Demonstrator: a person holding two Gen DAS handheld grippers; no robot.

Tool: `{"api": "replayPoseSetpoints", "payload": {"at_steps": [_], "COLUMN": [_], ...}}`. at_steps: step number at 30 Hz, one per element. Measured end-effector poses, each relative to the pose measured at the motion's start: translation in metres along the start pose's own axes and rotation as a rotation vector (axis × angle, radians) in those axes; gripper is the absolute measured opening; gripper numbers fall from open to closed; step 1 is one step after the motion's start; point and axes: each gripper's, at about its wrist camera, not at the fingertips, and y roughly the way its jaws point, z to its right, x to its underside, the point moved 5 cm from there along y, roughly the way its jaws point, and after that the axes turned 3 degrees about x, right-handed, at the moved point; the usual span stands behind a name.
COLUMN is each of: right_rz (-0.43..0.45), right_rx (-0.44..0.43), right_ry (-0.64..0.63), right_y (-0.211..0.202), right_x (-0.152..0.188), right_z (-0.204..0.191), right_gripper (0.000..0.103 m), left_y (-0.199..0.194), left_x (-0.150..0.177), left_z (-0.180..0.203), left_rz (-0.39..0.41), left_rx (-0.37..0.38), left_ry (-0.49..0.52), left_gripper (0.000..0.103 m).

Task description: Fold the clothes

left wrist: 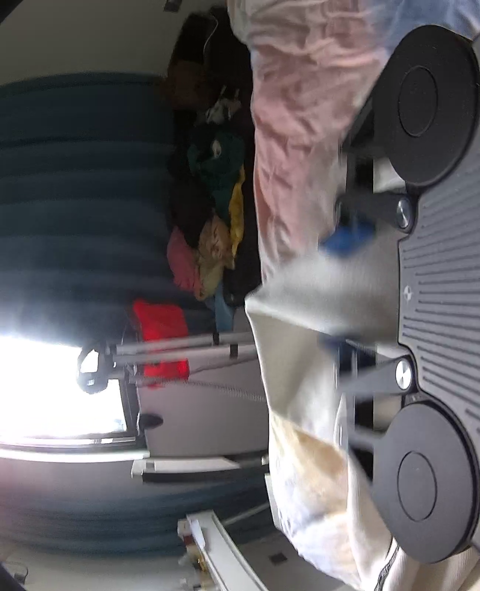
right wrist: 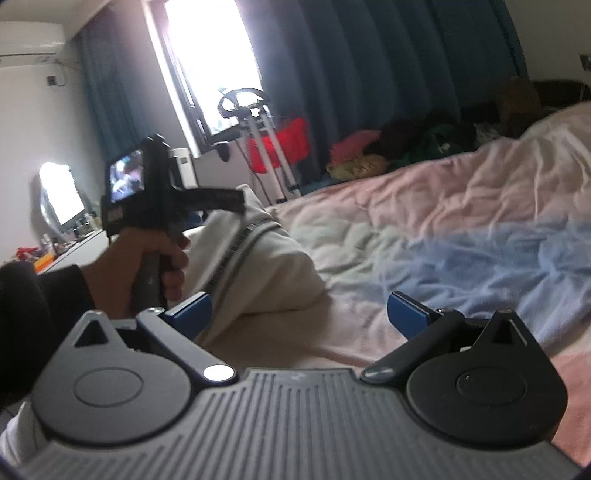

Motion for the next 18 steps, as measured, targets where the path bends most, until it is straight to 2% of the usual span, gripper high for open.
{"api": "replayPoseSetpoints", "payload": {"at_steps": [1,3,5,7,11,14,18], "right_rz": [-0.013,-0.035,-0.052,-0.065,-0.063,-0.057,-0.051], "right_rx": [0.01,0.022,0.022,0.018,-0.022,-0.047,-0.082], "right_ry": [0.019,0.056,0.089,0.118,0.114,0.081,0.038], "right_y": [0.006,0.015,0.02,0.023,0.014,0.004,-0.009], "right_x": [0.002,0.004,0.005,0.005,0.006,0.007,0.009], "right_z": [0.004,0.012,0.017,0.021,0.014,0.005,-0.009], "right_gripper": [0.103,0.103,0.103,0.103,0.103,0.103,0.103], "left_y": [-0.002,-0.029,-0.062,-0.097,-0.158,-0.201,-0.229], "left_x": [-0.001,0.0,0.003,0.014,0.055,0.087,0.113], "left_z": [0.004,0.012,0.017,0.013,0.001,-0.003,-0.004], "left_rz": [-0.005,0.033,0.078,0.093,0.066,0.052,-0.021], "left_rx": [0.007,-0.009,-0.019,0.003,0.032,0.038,0.064], "left_ry": [0.001,0.016,0.029,-0.005,-0.089,-0.1,-0.137], "left_gripper": [0.012,0.003,0.003,0.003,0.002,0.002,0.003]}}
